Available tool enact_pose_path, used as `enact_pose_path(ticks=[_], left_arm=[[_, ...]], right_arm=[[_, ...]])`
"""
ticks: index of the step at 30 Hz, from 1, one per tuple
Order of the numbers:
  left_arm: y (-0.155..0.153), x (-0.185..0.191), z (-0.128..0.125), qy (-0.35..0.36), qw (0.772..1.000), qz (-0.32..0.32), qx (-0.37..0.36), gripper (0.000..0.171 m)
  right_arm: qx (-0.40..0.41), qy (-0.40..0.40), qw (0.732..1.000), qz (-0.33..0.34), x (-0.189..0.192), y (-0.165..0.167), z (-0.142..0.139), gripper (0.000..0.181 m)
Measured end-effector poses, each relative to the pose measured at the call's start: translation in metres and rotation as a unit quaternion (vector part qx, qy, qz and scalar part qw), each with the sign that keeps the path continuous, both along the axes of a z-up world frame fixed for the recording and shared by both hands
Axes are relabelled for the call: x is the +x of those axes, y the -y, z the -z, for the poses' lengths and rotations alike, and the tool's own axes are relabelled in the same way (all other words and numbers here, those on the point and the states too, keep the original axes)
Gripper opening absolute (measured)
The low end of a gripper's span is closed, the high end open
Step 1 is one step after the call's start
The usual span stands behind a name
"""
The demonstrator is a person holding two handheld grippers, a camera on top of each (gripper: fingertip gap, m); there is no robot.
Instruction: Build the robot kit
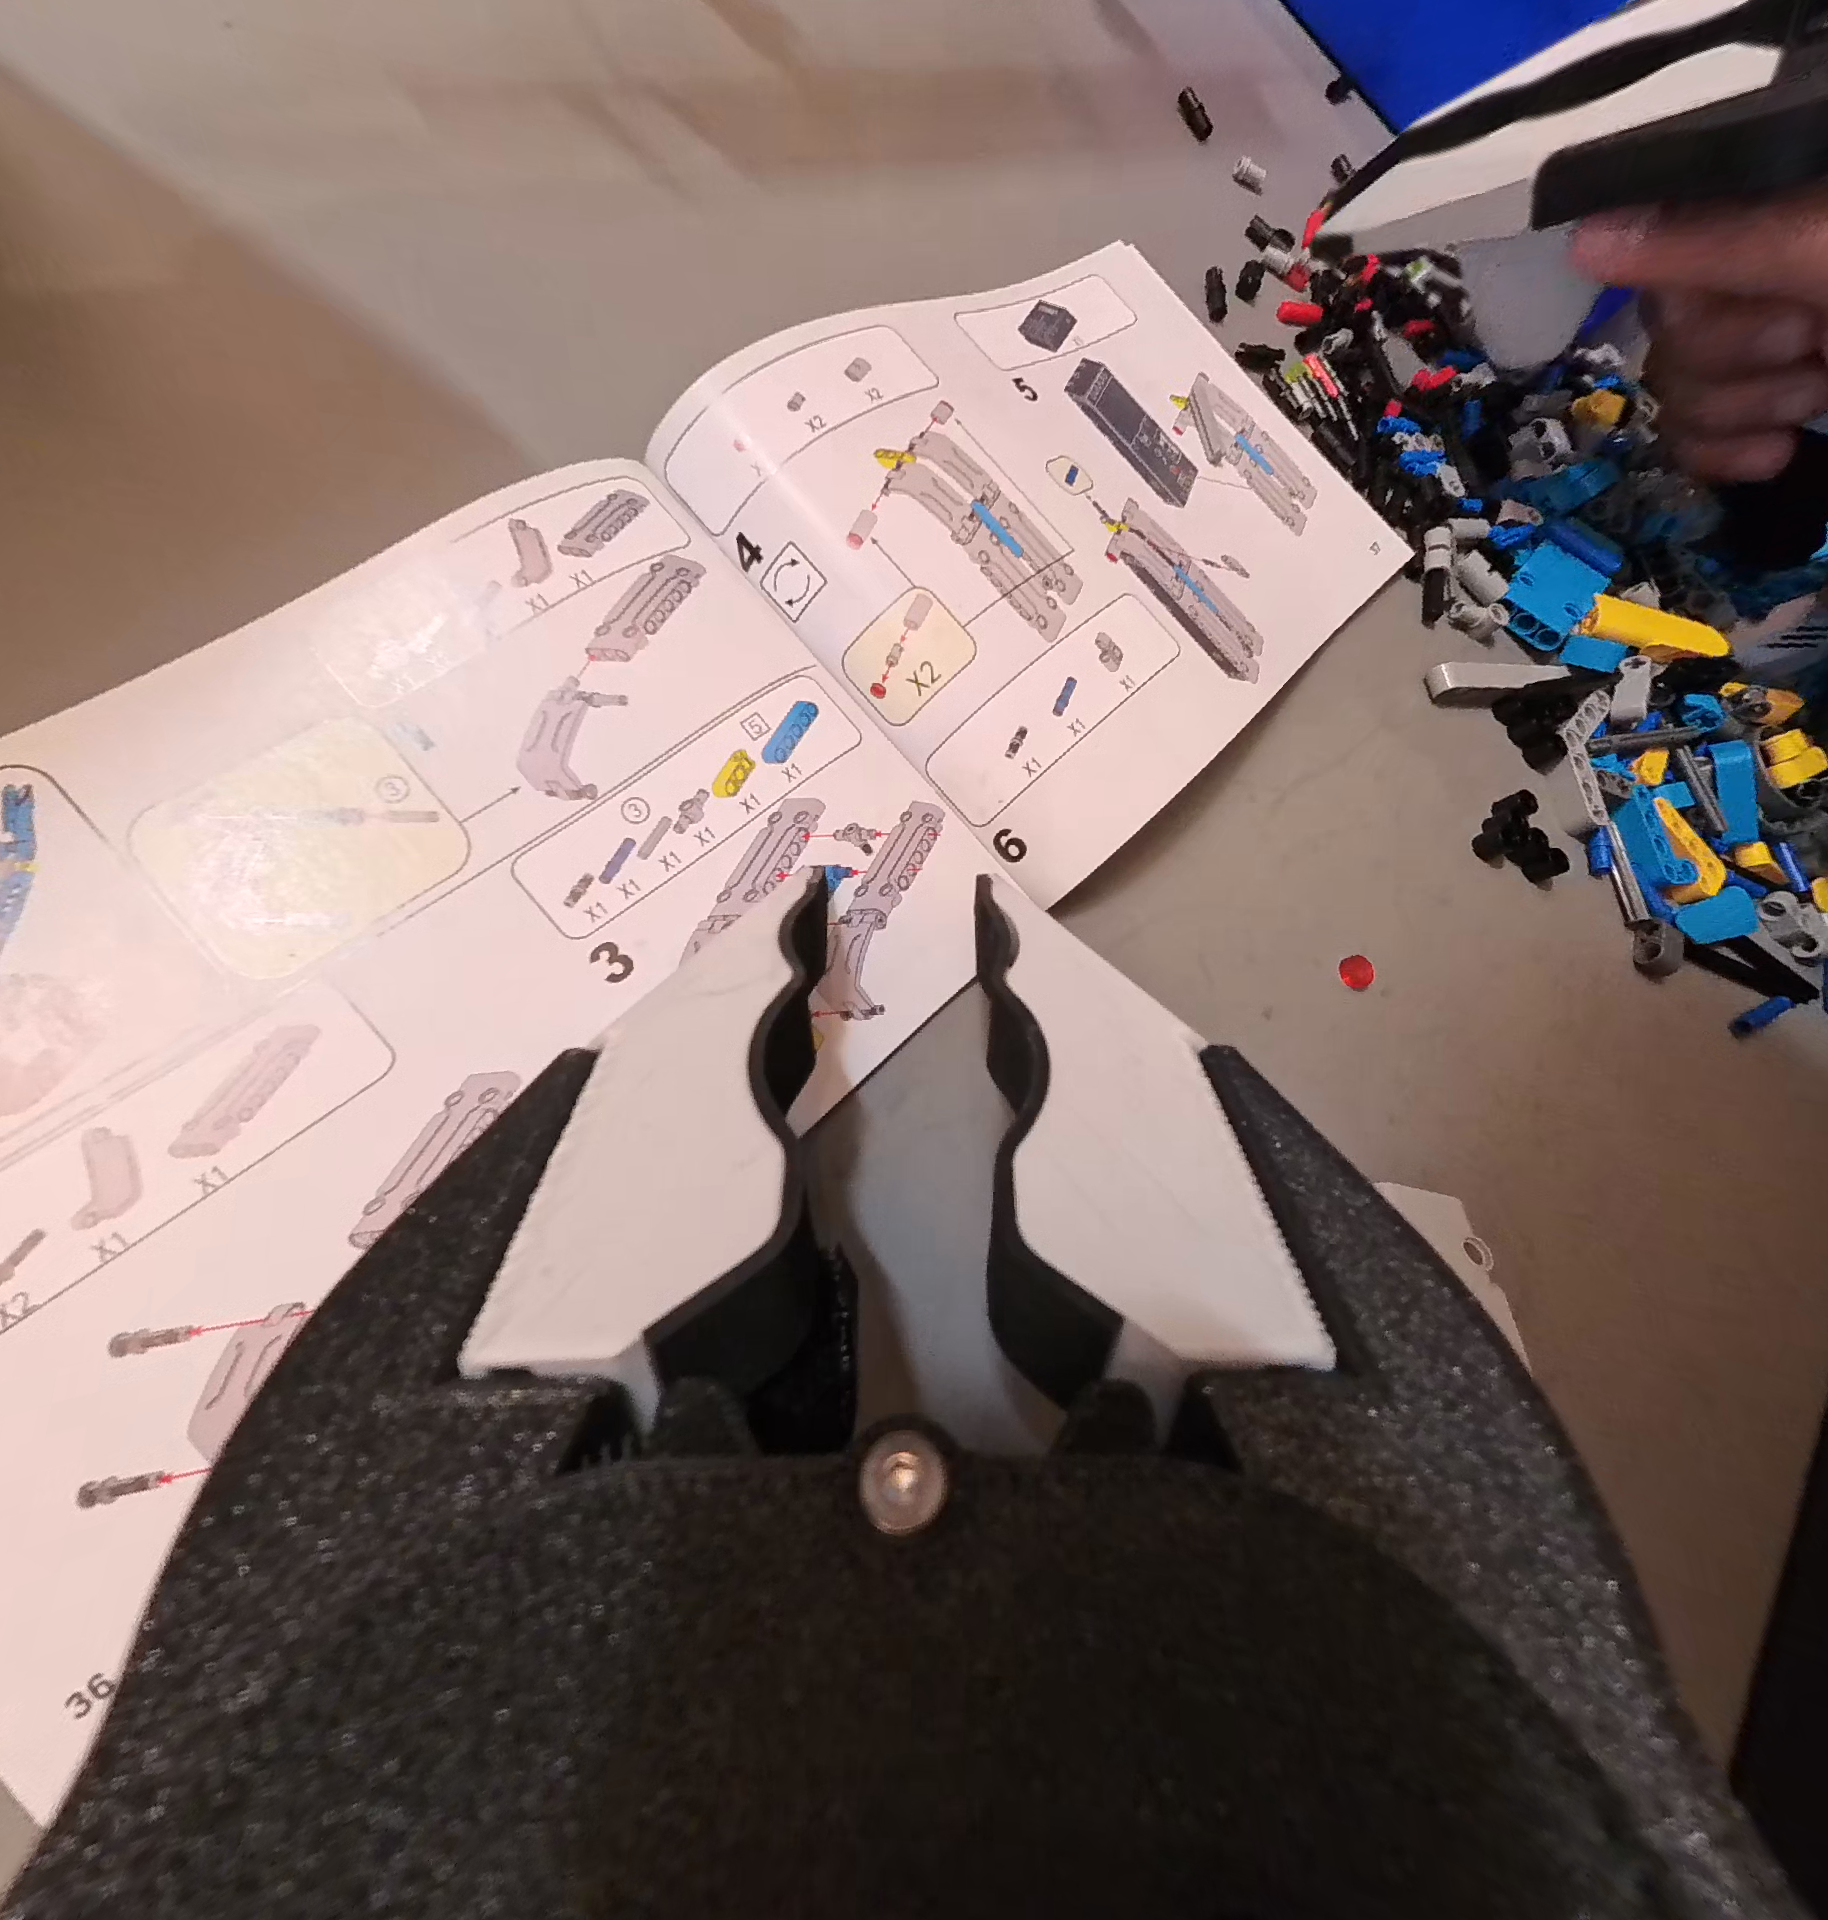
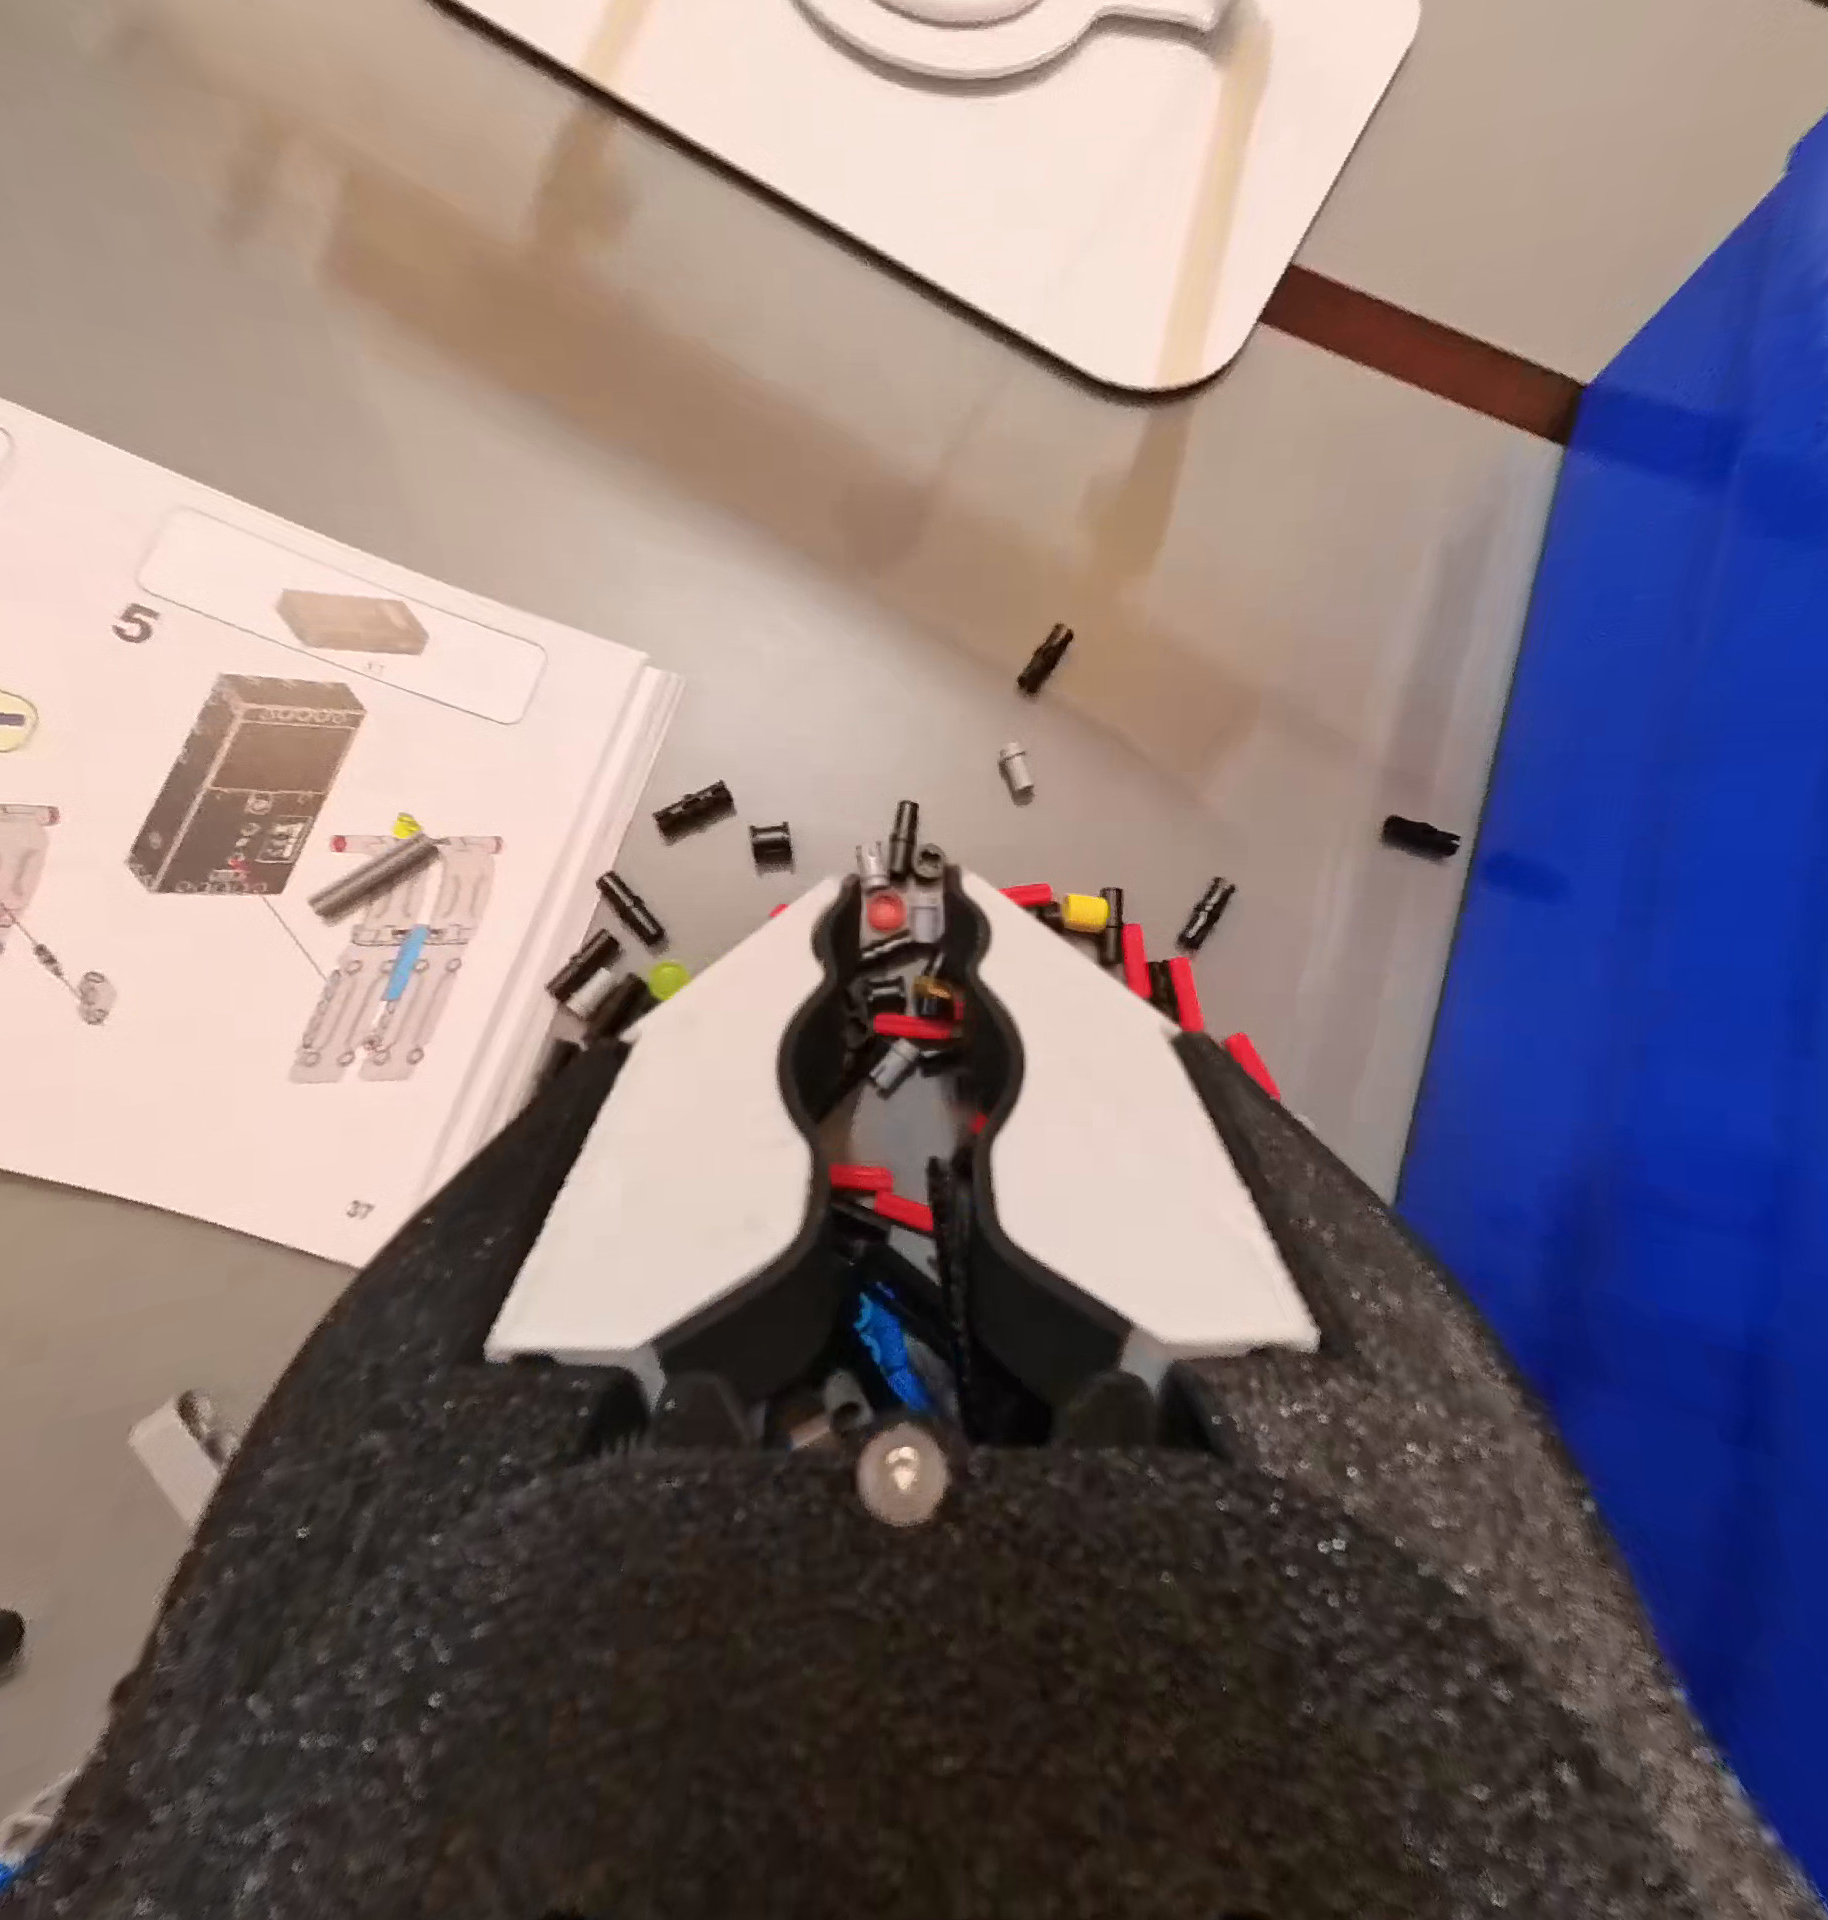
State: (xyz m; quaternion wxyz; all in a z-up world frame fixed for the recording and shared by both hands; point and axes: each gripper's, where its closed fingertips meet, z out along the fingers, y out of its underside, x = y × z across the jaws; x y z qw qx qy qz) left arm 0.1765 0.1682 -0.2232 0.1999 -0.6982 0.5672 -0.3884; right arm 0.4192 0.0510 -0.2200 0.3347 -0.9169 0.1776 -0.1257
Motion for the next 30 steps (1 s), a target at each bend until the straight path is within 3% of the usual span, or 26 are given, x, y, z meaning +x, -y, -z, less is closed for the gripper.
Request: enact_pose_path(ticks=[22, 26, 28, 30], left_arm=[[0.000, 0.000, 0.000, 0.001, 1.000, -0.001, -0.006, 0.027], [0.000, 0.000, 0.000, 0.002, 1.000, -0.001, -0.009, 0.027], [0.000, 0.000, 0.000, 0.002, 1.000, -0.001, -0.011, 0.027], [0.000, 0.000, 0.000, 0.002, 1.000, -0.002, -0.012, 0.027]], right_arm=[[0.014, -0.088, 0.996, 0.000, -0.006, -0.002, 0.014, 0.006], [0.003, -0.073, 0.997, -0.007, -0.008, -0.002, 0.012, 0.006], [0.030, -0.065, 0.997, -0.034, -0.017, -0.010, -0.003, 0.006], [0.075, -0.065, 0.988, -0.116, -0.048, -0.024, -0.027, 0.006]])
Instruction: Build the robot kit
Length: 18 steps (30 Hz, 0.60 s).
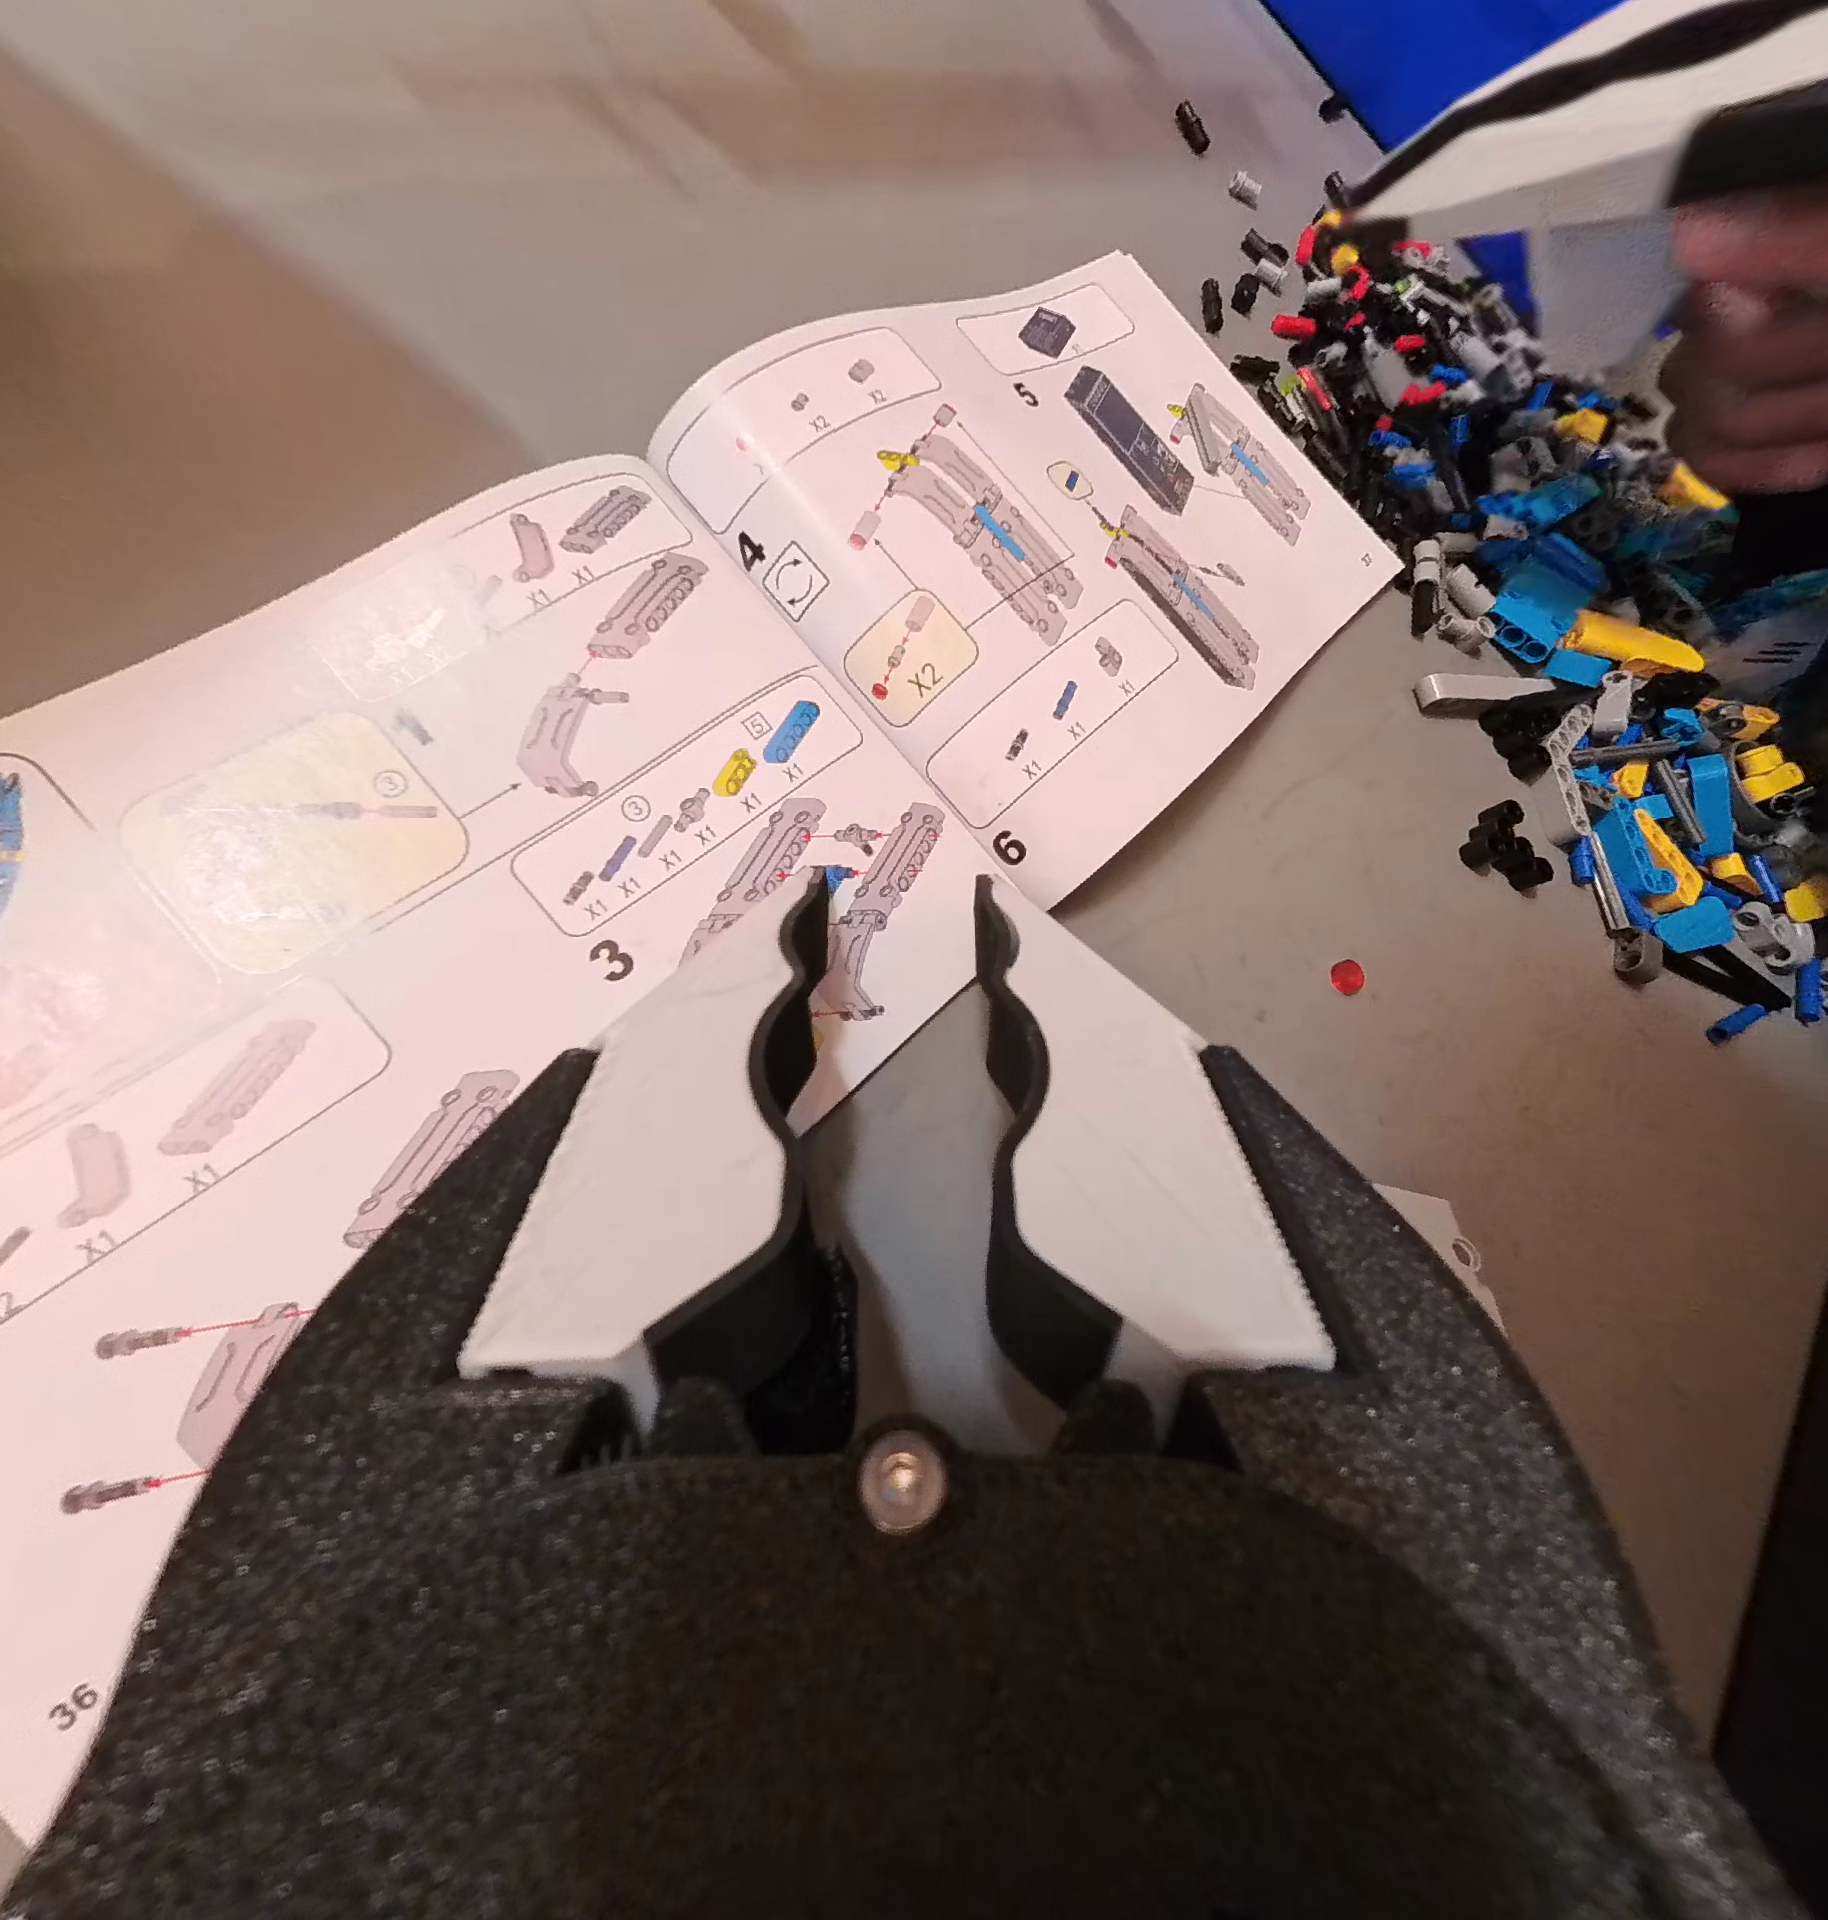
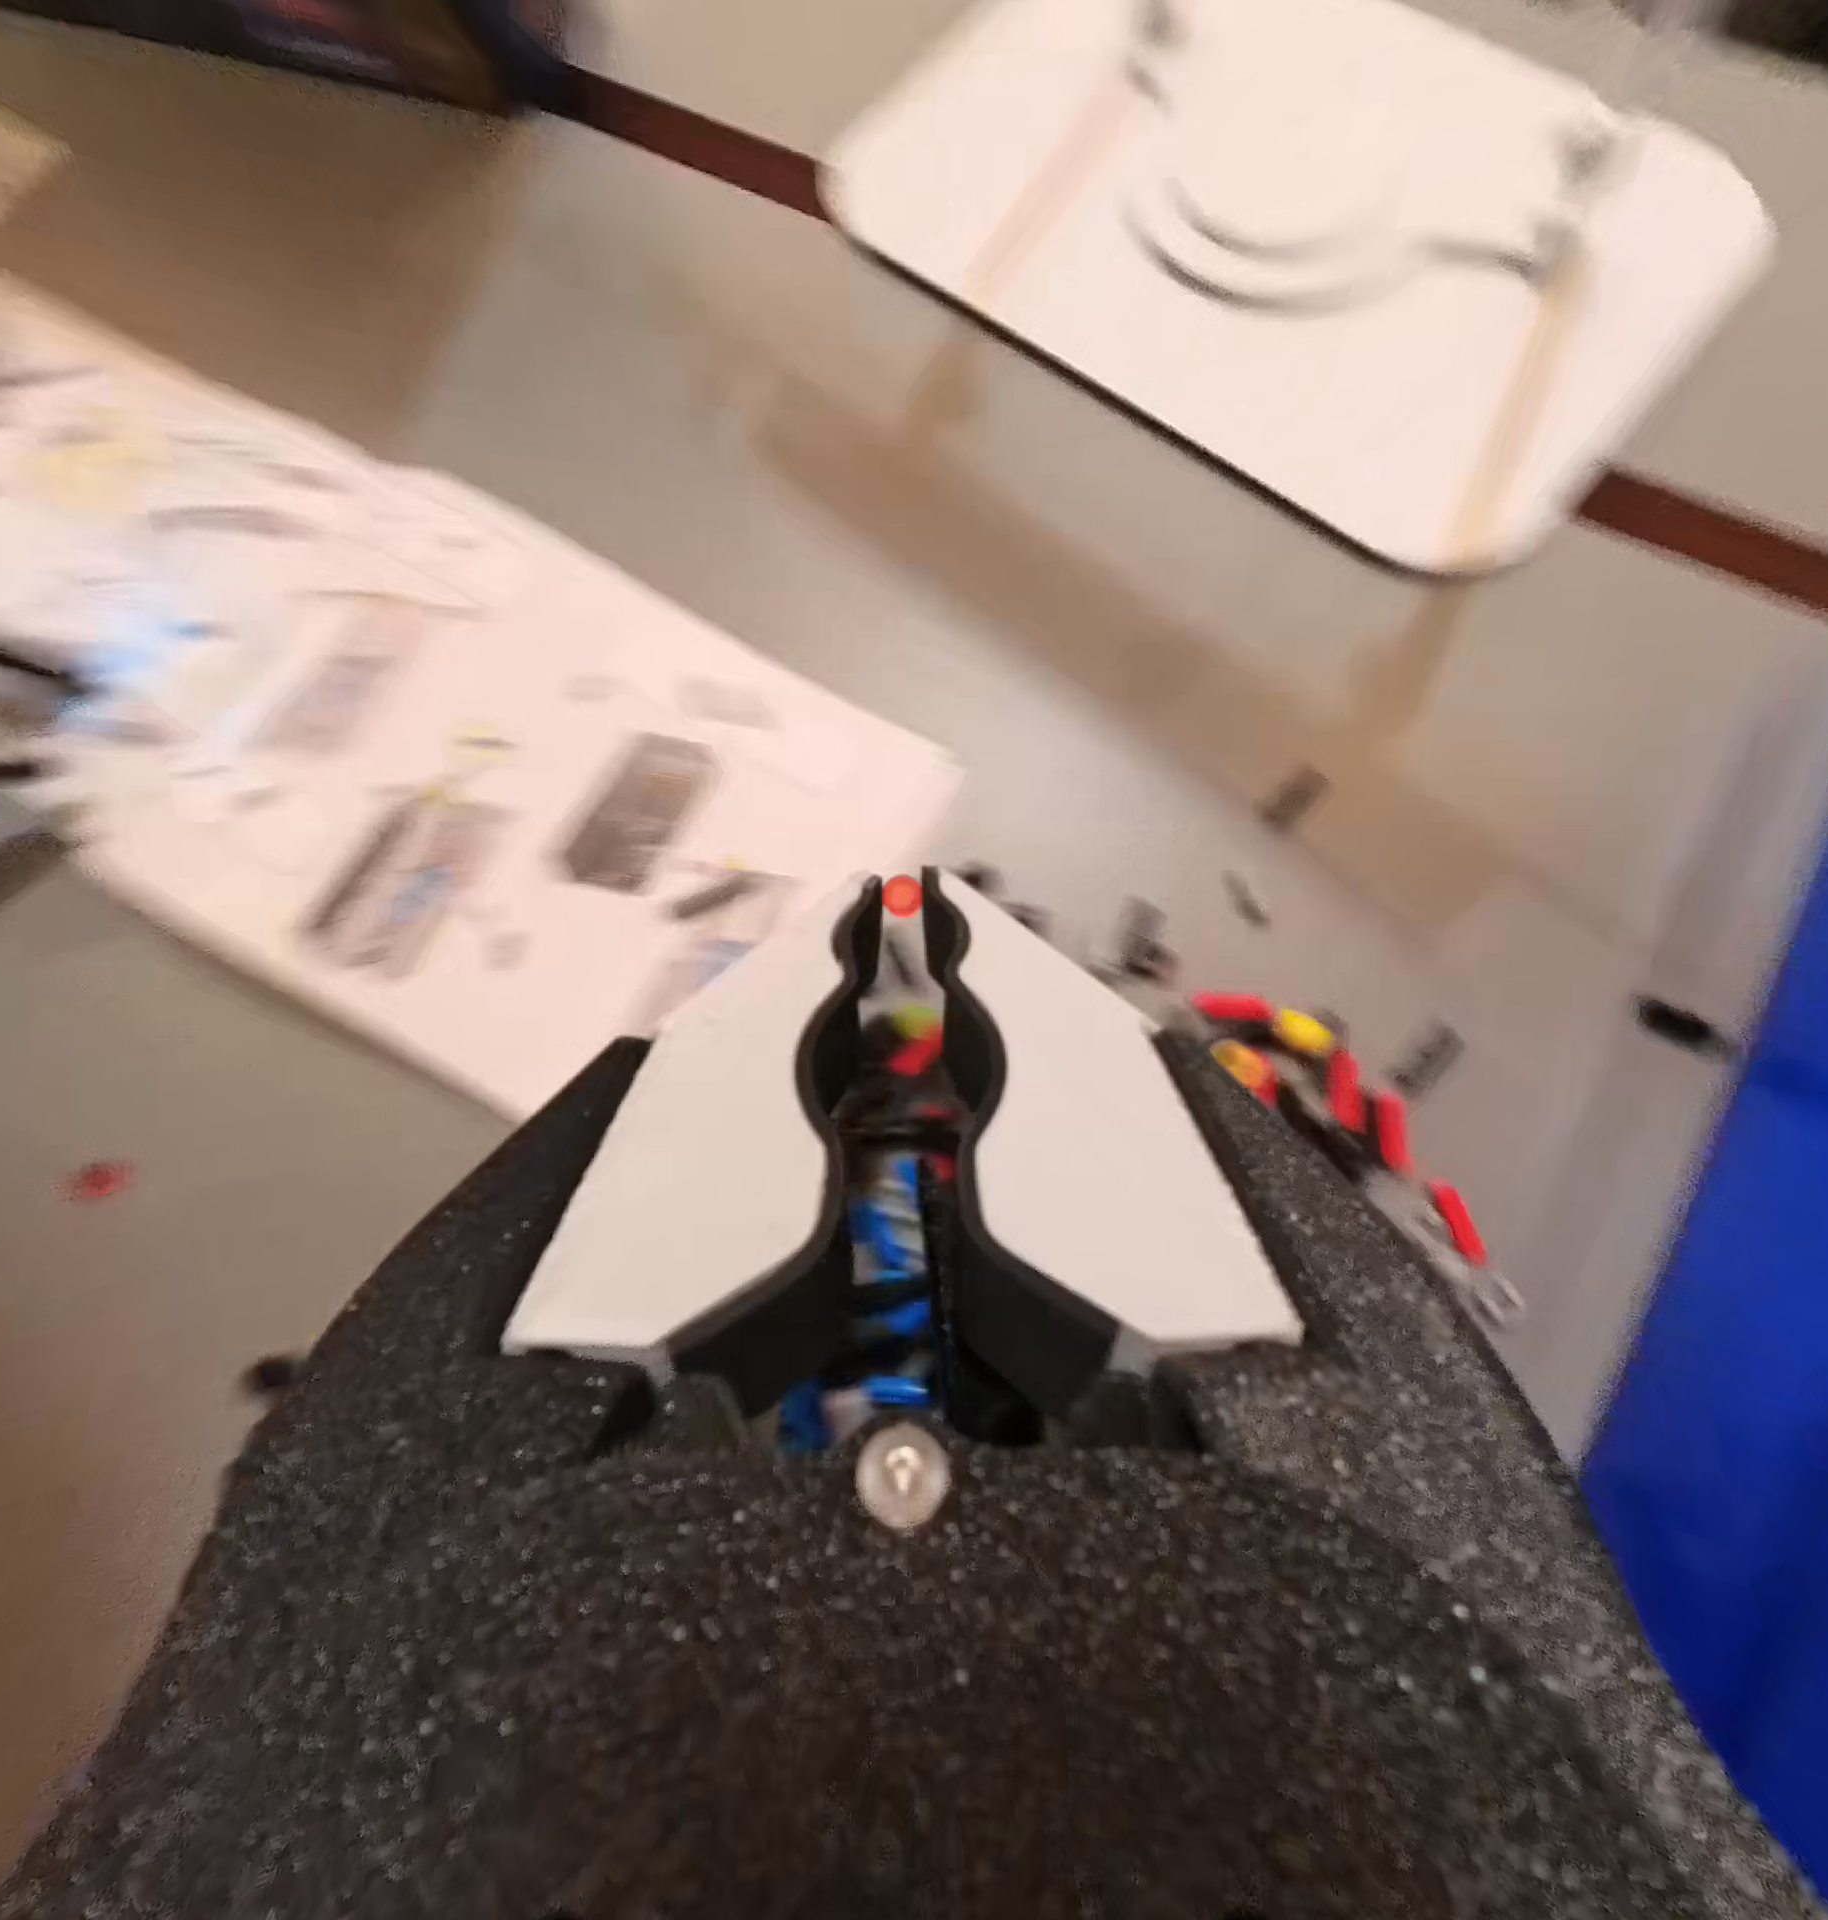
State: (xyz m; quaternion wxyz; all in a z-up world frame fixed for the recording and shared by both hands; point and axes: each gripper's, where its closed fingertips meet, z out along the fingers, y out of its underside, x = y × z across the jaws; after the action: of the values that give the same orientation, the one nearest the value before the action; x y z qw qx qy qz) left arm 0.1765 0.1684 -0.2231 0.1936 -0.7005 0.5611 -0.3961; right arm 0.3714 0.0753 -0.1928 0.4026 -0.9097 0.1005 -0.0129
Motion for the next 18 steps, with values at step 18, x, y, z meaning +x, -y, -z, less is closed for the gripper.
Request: enact_pose_path(ticks=[18], left_arm=[[-0.001, 0.000, 0.000, 0.002, 1.000, 0.000, -0.013, 0.027]], right_arm=[[-0.118, -0.075, 0.894, -0.426, -0.210, 0.031, 0.039, 0.008]])
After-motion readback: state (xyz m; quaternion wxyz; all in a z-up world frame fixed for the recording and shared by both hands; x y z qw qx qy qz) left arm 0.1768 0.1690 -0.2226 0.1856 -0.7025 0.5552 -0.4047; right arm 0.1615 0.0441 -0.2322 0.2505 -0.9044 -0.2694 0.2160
